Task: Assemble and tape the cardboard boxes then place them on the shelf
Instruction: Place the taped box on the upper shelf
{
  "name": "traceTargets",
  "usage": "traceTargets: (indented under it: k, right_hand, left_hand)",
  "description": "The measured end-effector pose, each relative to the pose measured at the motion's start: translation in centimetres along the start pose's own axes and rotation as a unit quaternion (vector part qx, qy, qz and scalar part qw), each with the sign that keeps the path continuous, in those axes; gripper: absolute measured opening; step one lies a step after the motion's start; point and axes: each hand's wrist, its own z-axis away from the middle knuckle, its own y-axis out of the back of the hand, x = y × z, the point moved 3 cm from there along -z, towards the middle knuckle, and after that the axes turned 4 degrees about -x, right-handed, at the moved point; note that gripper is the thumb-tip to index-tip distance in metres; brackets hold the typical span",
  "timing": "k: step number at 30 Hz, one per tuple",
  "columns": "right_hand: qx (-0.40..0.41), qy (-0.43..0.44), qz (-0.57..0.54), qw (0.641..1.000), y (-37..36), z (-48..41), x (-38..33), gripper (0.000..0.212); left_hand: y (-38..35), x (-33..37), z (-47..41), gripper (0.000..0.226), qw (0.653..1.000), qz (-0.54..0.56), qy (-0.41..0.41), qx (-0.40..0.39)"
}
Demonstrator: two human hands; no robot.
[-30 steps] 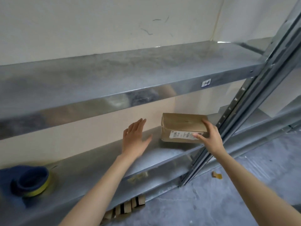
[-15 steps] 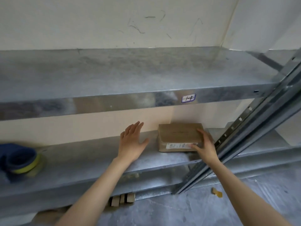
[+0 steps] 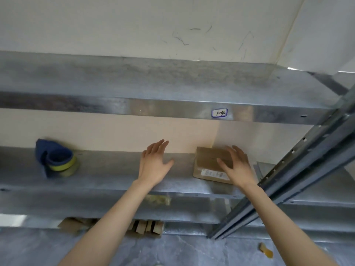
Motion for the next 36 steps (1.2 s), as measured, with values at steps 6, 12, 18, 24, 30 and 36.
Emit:
traceTargets:
  k: [6,12,18,24,30,36]
  right_hand:
    - [-0.059,0.052,0.043,0.996,-1.9,-3.1,-8.0,0.057]
    - [-0.109,0.155,0.084,0.978,-6.1,-4.2,-19.5,0.062]
    - [-0.127,0.241,0.097,0.957,-11.0,-3.1,-31.8,0.068]
    - [-0.105,0.310,0.120,0.937,-16.8,-1.1,-44.4,0.073]
    - [-0.083,0.350,0.120,0.925,-22.4,1.2,-55.6,0.071]
    - [-0.105,0.361,0.108,0.920,-27.0,2.6,-63.7,0.074]
  left_hand:
    - [4.8,-3.4,2.2,0.059,0.997,-0.048,0.038,0.050]
    - [9.5,-10.5,5.9,0.062,0.989,-0.063,0.106,0.088]
    - [14.8,-19.9,10.4,0.063,0.972,-0.074,0.181,0.134]
    - [20.9,-30.8,15.7,0.066,0.954,-0.110,0.230,0.155]
    - [26.8,-41.5,19.4,0.069,0.945,-0.158,0.246,0.147]
    - [30.7,-49.5,21.3,0.069,0.943,-0.156,0.252,0.154]
